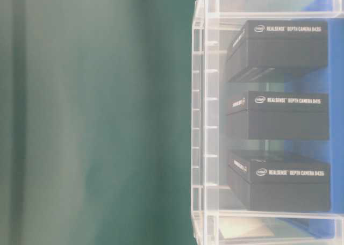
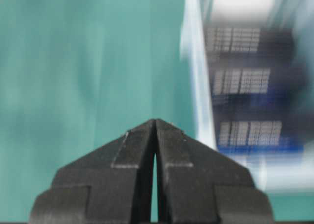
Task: Take the box out of the case with both arms.
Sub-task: 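Raise both arms from rest and open both grippers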
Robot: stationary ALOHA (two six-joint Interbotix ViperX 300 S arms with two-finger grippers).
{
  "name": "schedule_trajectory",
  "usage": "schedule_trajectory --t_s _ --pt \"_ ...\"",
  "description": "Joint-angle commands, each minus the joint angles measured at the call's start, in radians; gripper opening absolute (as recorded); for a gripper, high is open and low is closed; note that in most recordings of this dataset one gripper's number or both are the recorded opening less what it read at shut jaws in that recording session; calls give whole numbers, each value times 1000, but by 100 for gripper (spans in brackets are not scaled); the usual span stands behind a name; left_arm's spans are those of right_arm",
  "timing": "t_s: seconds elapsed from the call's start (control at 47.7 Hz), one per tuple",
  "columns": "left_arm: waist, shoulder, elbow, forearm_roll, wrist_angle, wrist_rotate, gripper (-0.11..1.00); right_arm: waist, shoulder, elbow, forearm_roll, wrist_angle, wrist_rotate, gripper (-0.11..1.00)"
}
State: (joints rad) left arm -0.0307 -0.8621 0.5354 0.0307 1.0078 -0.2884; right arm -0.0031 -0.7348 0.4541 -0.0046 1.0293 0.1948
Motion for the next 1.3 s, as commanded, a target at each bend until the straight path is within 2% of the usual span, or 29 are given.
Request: schedule_trajectory --t_s 0.0,0.126,0.21,0.398,0.461,0.545,0.692,0.796,0.922,1.006,1.027,1.069,1.153,1.278 --pt "-12 20 -52 2 189 -12 2 -2 20 -38 3 215 40 1" --pt "-26 43 -86 2 373 -34 2 -2 48 -54 3 465 71 1" --pt "-26 49 -97 2 434 -44 2 -2 57 -63 3 549 72 1" --pt "-26 52 -97 0 454 -75 2 -2 60 -61 -21 560 87 1" --pt "-26 57 -97 0 457 -101 2 -3 61 -61 -26 560 123 1" --pt "-26 64 -98 0 460 -163 2 -9 61 -61 -38 552 204 1" --pt "-26 78 -101 8 460 -387 2 -14 61 -61 -58 555 423 1" --pt "-25 86 -101 12 468 -571 2 -15 61 -61 -72 554 614 1" --pt "-25 97 -103 11 497 -845 2 -15 64 -60 -92 551 882 1" --pt "-25 106 -106 11 529 -1006 2 -15 69 -61 -107 549 1035 1" --pt "-26 109 -106 11 543 -1068 2 -14 71 -60 -107 549 1072 1" --pt "-25 110 -107 11 558 -1137 2 -14 72 -60 -107 549 1137 1" --pt "-25 112 -107 12 580 -1218 2 -14 71 -60 -107 552 1244 1" --pt "-20 115 -107 18 583 -1227 2 -14 72 -60 -115 557 1261 1"
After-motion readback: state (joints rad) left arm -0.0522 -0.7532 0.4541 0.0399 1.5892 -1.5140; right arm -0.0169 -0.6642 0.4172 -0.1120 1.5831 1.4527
